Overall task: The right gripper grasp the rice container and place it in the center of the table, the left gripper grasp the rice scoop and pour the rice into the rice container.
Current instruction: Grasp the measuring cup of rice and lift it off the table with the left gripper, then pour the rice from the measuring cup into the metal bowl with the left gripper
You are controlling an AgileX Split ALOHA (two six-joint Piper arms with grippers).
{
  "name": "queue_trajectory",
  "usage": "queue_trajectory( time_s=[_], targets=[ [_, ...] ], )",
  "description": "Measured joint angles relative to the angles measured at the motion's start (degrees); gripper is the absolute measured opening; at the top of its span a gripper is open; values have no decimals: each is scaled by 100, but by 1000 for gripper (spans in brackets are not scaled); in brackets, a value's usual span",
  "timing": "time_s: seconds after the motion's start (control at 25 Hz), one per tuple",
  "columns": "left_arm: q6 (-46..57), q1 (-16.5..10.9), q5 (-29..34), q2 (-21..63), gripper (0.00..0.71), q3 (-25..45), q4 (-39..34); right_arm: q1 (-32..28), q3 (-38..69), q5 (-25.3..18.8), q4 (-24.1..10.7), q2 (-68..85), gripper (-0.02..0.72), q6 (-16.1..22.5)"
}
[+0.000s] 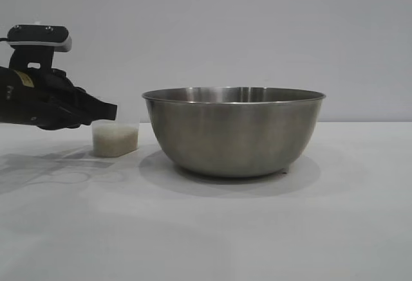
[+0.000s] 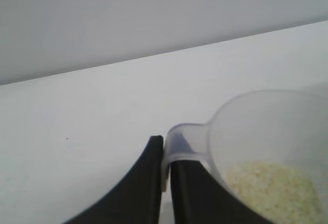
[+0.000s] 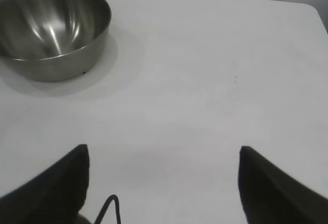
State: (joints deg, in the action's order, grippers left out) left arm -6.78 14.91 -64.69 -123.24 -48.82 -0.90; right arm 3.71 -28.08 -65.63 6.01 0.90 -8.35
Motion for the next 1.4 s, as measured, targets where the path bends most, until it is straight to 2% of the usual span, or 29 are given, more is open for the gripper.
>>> queue_trajectory(
  time_s=[0.32,0.56,0.92,1.4],
  targets=[
    [-759,0,0,793,0,0,-546,0,0,0,0,0,566,0],
    [-1206,0,0,1246,0,-58,-1584,0,0,0,0,0,566,0],
    [-2032,0,-11,1307,0,-386,-2893,0,0,0,0,0,566,0],
    [-2130,0,-11,1307,0,-1153,-4093,0,0,0,0,0,566,0]
  ],
)
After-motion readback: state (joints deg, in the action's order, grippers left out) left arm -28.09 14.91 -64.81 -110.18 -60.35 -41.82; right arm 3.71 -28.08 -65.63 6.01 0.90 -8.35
